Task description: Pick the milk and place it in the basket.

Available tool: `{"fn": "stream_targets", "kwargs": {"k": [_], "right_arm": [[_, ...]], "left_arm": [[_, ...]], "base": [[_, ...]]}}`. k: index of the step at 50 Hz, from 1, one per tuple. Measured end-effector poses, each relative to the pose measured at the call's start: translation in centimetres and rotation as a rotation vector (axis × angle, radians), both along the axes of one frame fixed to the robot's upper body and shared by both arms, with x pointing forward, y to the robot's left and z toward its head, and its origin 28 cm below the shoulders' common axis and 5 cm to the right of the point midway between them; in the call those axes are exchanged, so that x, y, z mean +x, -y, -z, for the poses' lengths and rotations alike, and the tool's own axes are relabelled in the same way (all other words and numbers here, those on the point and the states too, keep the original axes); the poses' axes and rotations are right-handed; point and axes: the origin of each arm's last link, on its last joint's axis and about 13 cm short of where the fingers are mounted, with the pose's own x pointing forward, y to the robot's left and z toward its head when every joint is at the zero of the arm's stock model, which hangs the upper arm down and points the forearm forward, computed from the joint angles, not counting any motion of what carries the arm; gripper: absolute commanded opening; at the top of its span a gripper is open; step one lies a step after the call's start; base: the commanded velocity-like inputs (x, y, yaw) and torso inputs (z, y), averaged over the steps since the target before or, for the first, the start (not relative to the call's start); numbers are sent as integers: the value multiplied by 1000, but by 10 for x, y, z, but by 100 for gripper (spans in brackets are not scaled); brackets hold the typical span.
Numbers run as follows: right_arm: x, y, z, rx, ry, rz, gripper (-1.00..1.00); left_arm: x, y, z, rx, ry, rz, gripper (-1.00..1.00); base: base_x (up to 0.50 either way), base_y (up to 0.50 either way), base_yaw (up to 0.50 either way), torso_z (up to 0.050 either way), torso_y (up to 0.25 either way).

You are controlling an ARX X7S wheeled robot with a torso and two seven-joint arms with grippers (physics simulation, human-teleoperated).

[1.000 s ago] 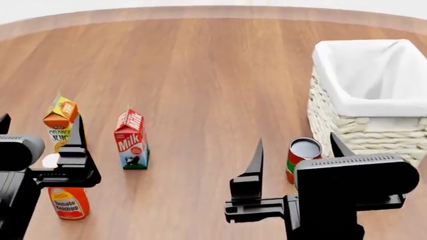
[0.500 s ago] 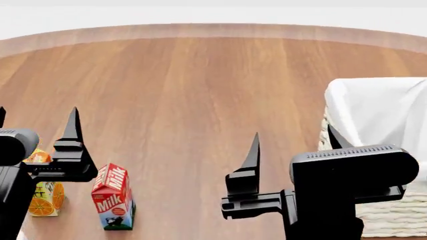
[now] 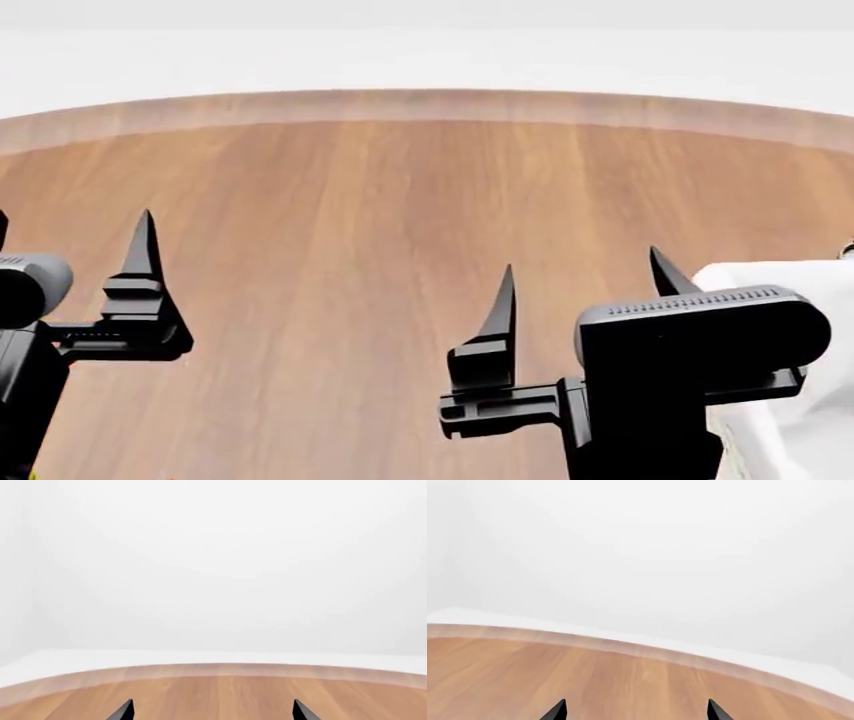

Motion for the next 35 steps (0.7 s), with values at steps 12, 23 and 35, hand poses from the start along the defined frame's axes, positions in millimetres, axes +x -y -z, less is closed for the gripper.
{"fn": "stream_targets", "kwargs": {"k": [12,23,35], "right_arm": [[1,0,2,2,-5,-3,100],[4,-1,5,25,-67,-39,100],[17,-14,11,-5,-233,-529,100]], "left_arm": [[0,0,2,0,-2,3,100],[0,0,3,1,-4,3,100],[1,-1,0,2,2,0,100]], "base": [[500,0,0,0,1],[45,0,0,0,1],[0,0,0,0,0]]}}
